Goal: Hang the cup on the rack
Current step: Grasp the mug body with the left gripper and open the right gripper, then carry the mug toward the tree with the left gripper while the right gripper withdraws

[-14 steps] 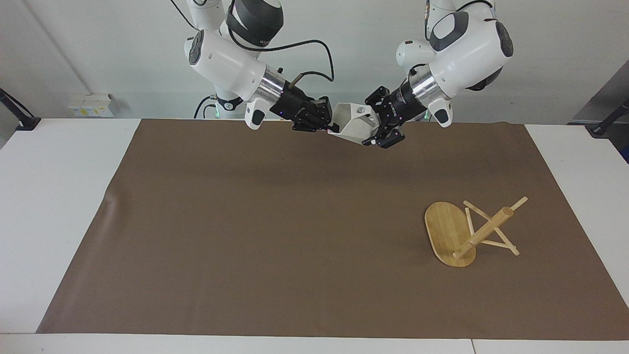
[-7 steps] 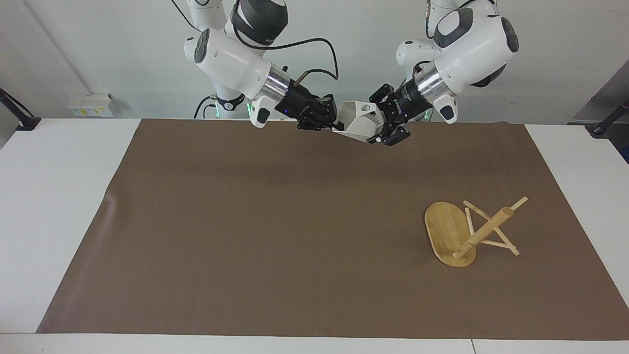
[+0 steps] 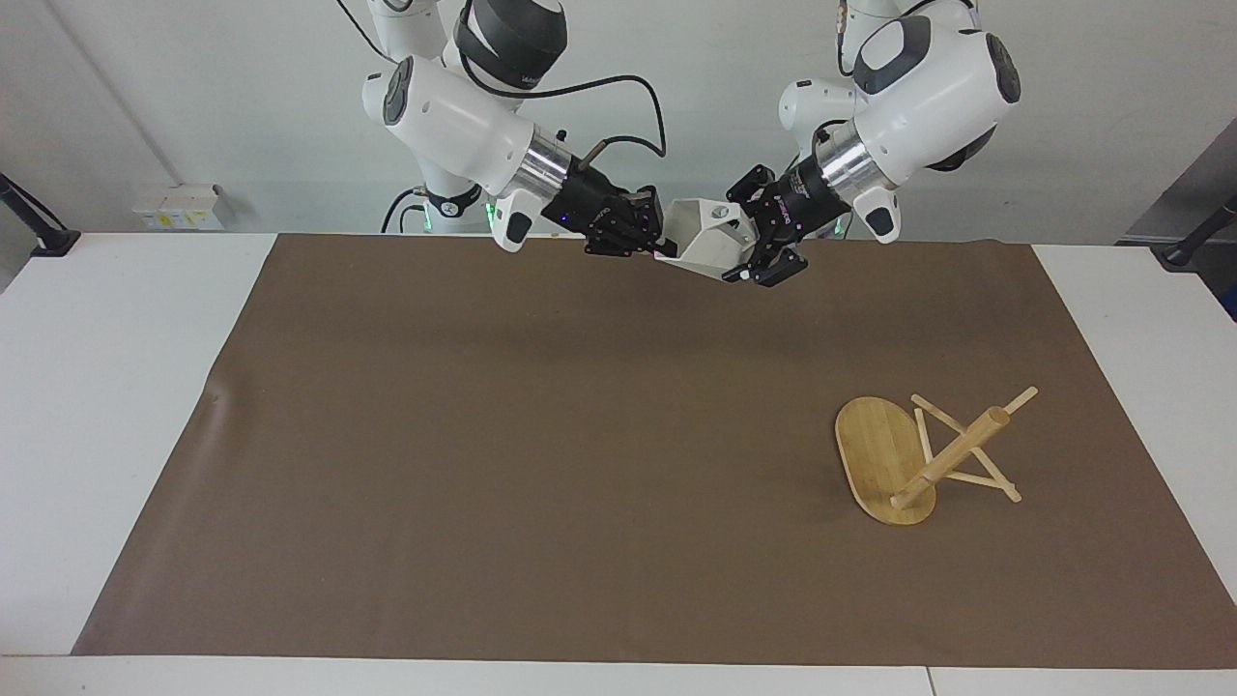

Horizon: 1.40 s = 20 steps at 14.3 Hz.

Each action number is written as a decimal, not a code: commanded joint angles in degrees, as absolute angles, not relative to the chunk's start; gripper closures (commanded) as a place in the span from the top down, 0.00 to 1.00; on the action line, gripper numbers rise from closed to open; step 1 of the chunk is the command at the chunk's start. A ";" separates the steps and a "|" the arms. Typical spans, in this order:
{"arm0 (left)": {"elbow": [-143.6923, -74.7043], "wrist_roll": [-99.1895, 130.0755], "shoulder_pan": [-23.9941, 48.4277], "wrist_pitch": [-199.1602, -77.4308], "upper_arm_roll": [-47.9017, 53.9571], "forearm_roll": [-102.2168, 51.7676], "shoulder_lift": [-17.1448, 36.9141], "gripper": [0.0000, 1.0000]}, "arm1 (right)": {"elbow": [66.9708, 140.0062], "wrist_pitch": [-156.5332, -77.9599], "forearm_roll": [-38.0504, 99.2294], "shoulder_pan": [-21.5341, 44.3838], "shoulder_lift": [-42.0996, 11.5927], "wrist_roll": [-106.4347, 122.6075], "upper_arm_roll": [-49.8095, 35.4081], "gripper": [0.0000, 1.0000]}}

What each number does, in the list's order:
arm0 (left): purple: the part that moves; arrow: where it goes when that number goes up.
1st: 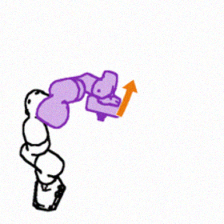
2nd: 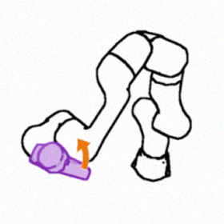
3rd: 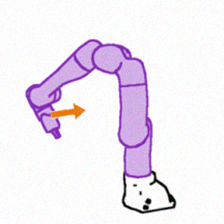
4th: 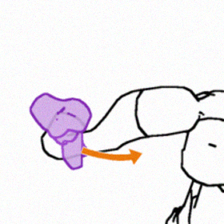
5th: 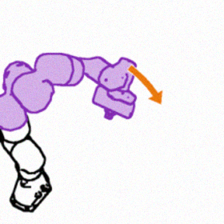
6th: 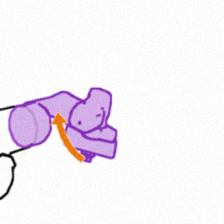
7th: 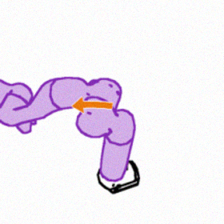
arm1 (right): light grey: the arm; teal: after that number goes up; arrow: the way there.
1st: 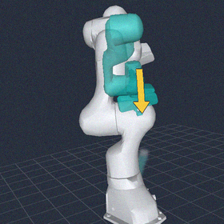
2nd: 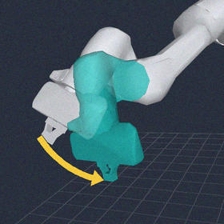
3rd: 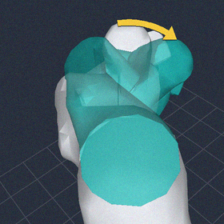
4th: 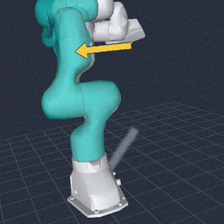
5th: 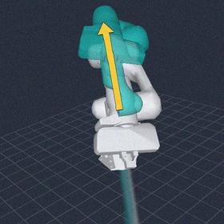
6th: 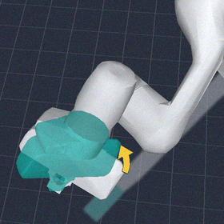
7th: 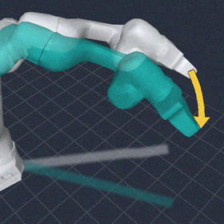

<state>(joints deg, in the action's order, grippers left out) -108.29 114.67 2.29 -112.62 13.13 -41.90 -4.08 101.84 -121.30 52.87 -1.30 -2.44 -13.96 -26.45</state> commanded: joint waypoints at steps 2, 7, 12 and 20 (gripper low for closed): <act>-112.67 118.38 1.41 -116.72 13.36 -40.44 -6.86 0.00 | 102.83 -120.67 53.96 -1.76 -1.32 -13.18 -26.46 1.00; -113.29 129.10 -0.96 -121.63 13.36 -34.20 -4.67 0.00 | 102.74 -120.76 52.56 -1.85 -1.41 -12.39 -26.28 1.00; -113.20 139.21 -0.70 -127.43 13.45 -21.27 -0.54 0.00 | 102.57 -120.85 40.28 -1.85 -1.49 -11.69 -26.28 1.00; -112.76 143.79 -1.67 -133.06 13.36 -14.77 3.60 0.00 | 102.66 -120.32 19.11 -5.18 -1.41 -3.09 -25.58 1.00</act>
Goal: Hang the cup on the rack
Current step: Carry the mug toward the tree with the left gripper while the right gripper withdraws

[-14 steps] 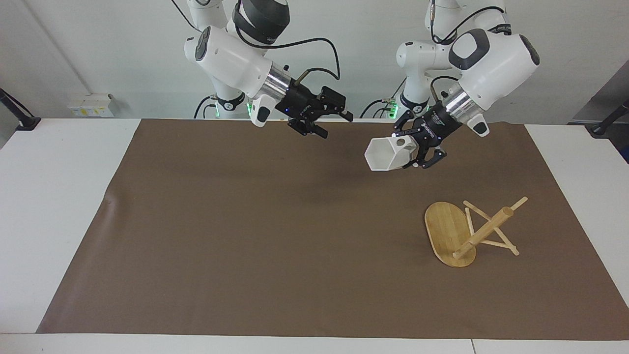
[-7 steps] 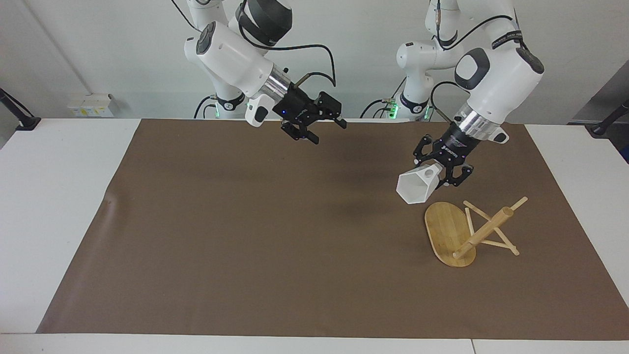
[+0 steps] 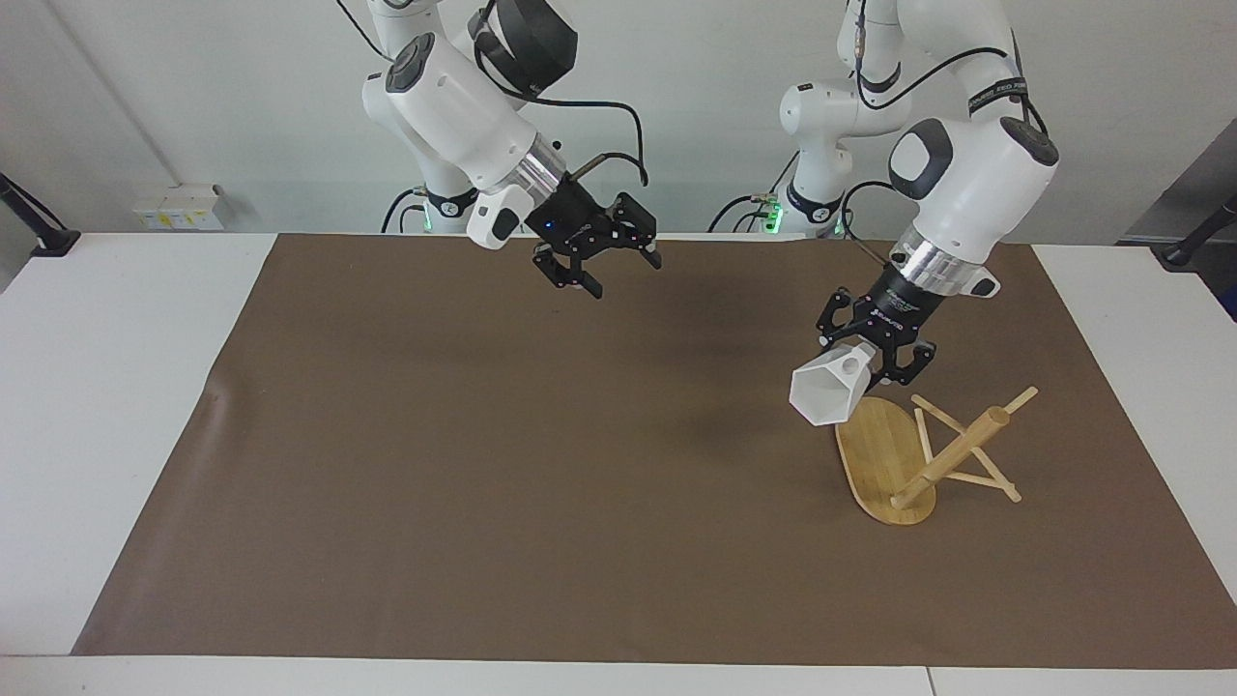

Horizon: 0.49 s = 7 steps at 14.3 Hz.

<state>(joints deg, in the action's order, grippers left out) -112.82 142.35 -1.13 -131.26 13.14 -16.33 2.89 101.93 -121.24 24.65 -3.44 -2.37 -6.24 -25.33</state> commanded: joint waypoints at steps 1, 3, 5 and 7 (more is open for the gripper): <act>-112.68 143.79 -2.10 -134.02 13.36 -14.77 3.95 0.00 | 102.66 -120.15 15.85 -5.71 -1.49 -2.90 -25.58 1.00; -112.68 143.70 -2.90 -134.74 13.36 -14.77 4.48 0.00 | 102.66 -119.53 12.40 -8.07 -1.49 -2.73 -25.58 1.00; -112.50 143.61 -3.69 -134.56 13.36 -14.50 4.48 0.00 | 102.74 -117.87 11.69 -10.71 -1.50 -1.33 -25.49 1.00; -112.41 143.70 -3.60 -133.86 13.36 -14.50 4.48 0.00 | 102.74 -116.99 8.20 -12.56 -1.49 1.14 -25.49 1.00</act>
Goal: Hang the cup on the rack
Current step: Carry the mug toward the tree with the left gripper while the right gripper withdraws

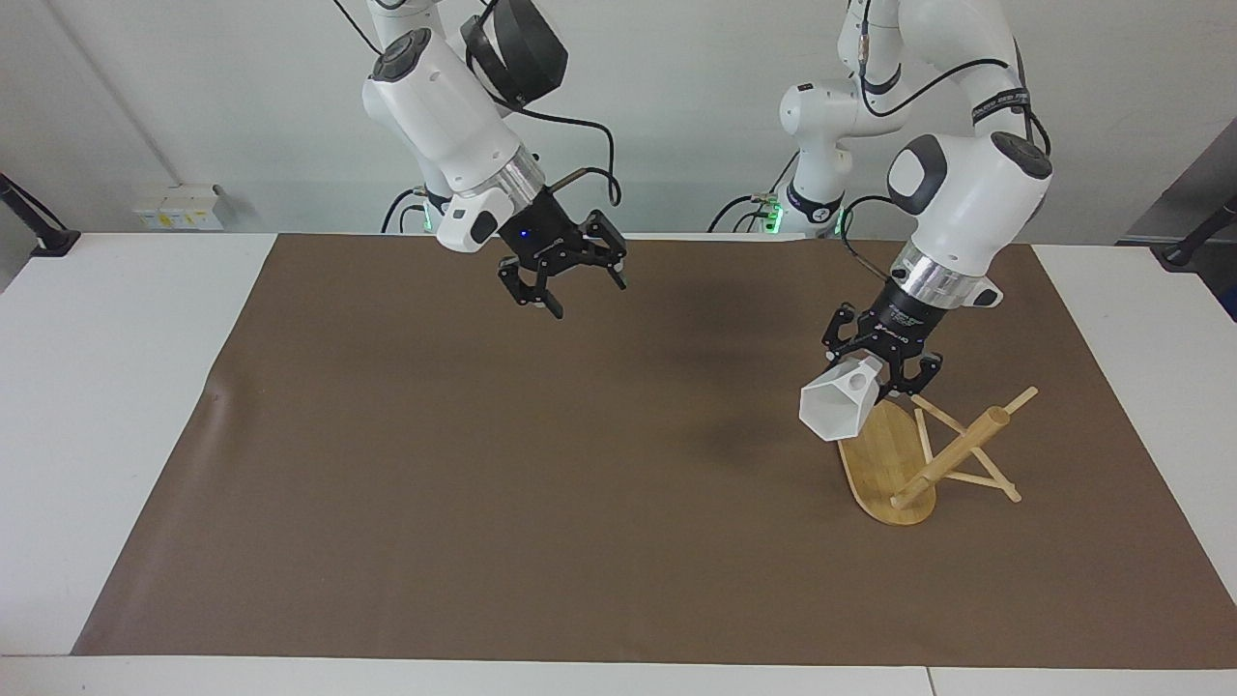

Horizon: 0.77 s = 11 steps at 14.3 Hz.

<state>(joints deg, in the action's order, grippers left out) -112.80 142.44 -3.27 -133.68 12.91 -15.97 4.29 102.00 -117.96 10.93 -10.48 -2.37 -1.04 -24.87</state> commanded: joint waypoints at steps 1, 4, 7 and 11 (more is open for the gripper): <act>-112.33 143.70 -3.52 -133.86 13.36 -14.50 4.48 0.00 | 102.74 -116.90 5.56 -13.44 -1.58 1.23 -25.40 1.00; -112.32 143.53 -3.78 -133.77 13.36 -14.50 4.48 0.00 | 102.75 -115.15 1.25 -16.17 -1.49 1.41 -25.31 1.00; -112.15 143.61 -3.78 -133.42 13.27 -14.41 4.48 0.00 | 102.66 -112.25 -2.81 -16.79 -1.32 1.32 -23.65 1.00; -111.18 143.44 -5.01 -131.49 13.36 -12.92 4.40 0.00 | 102.31 -109.87 -2.81 -16.79 -1.32 1.06 -20.04 1.00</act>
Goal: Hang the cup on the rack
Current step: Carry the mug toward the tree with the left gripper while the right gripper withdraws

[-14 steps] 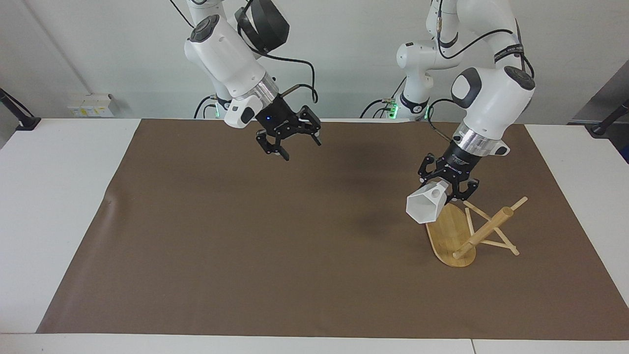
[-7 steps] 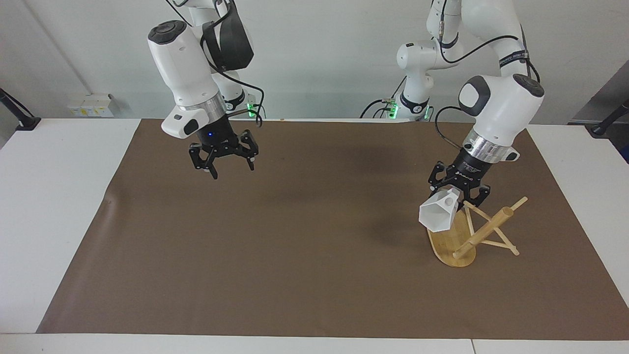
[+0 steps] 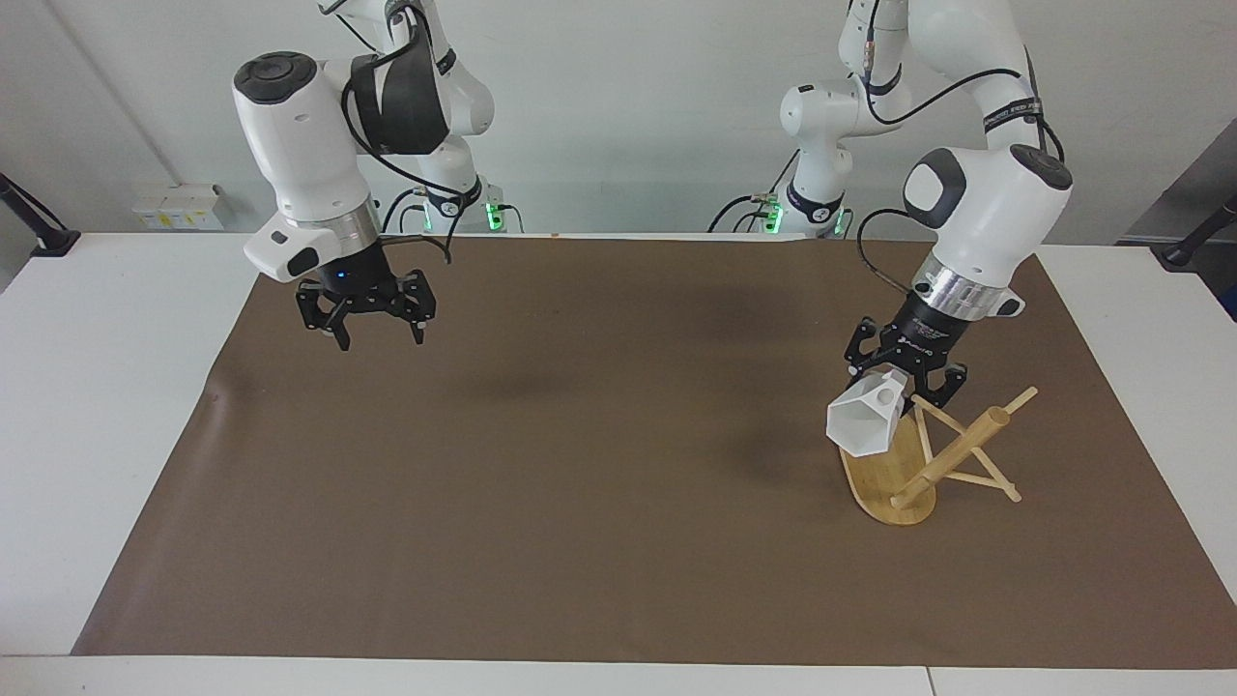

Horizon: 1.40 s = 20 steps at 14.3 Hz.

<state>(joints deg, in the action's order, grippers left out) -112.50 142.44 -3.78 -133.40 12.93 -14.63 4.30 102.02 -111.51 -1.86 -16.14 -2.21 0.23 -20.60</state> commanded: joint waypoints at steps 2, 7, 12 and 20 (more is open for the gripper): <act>-110.74 143.44 -5.89 -130.69 13.36 -12.83 4.39 0.00 | 102.22 -109.60 -2.81 -16.79 -0.88 0.70 -19.08 1.00; -110.74 144.14 -6.24 -131.48 13.27 -12.92 4.39 0.00 | 102.13 -105.48 -2.55 -16.61 1.93 -1.22 -16.71 1.00; -110.66 147.56 -7.56 -131.66 13.27 -12.92 4.48 0.00 | 100.81 -103.63 -2.03 -12.93 2.02 -1.76 -8.99 1.00; -110.65 158.71 -7.73 -133.42 13.36 -12.92 4.66 0.00 | 93.08 -93.78 -0.88 -9.32 1.23 -1.85 -3.96 1.00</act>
<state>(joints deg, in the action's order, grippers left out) -111.43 154.07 -7.00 -132.88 12.97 -14.21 4.30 94.79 -95.25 -1.50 -9.88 1.93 -0.66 -4.40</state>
